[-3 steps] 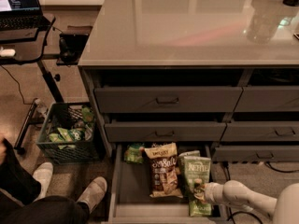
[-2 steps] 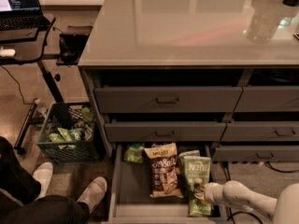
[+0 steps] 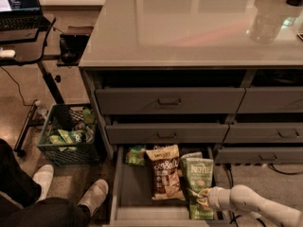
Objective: Pick green jalapeno chip bag from bottom drawer and place on counter
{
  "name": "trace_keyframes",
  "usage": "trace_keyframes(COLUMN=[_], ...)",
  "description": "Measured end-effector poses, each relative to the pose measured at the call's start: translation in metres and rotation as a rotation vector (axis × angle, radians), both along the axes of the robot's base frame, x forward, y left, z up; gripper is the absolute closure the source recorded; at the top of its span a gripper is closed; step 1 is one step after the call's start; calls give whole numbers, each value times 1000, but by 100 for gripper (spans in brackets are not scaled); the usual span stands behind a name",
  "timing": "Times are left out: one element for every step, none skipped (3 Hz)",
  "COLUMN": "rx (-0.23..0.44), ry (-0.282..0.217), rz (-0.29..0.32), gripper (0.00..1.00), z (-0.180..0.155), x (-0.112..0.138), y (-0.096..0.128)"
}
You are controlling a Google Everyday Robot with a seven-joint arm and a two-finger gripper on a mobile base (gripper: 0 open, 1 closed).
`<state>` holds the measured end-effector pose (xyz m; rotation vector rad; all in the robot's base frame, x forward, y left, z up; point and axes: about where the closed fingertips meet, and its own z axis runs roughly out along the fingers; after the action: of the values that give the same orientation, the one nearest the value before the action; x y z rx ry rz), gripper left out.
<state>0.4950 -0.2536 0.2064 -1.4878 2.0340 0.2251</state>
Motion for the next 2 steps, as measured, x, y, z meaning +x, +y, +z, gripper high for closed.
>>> trace_keyframes(rx=[48,131], ry=[-80,-170], rz=[107,190], gripper=[100,100], z=[71,149], x=[-2,13], y=[14,22])
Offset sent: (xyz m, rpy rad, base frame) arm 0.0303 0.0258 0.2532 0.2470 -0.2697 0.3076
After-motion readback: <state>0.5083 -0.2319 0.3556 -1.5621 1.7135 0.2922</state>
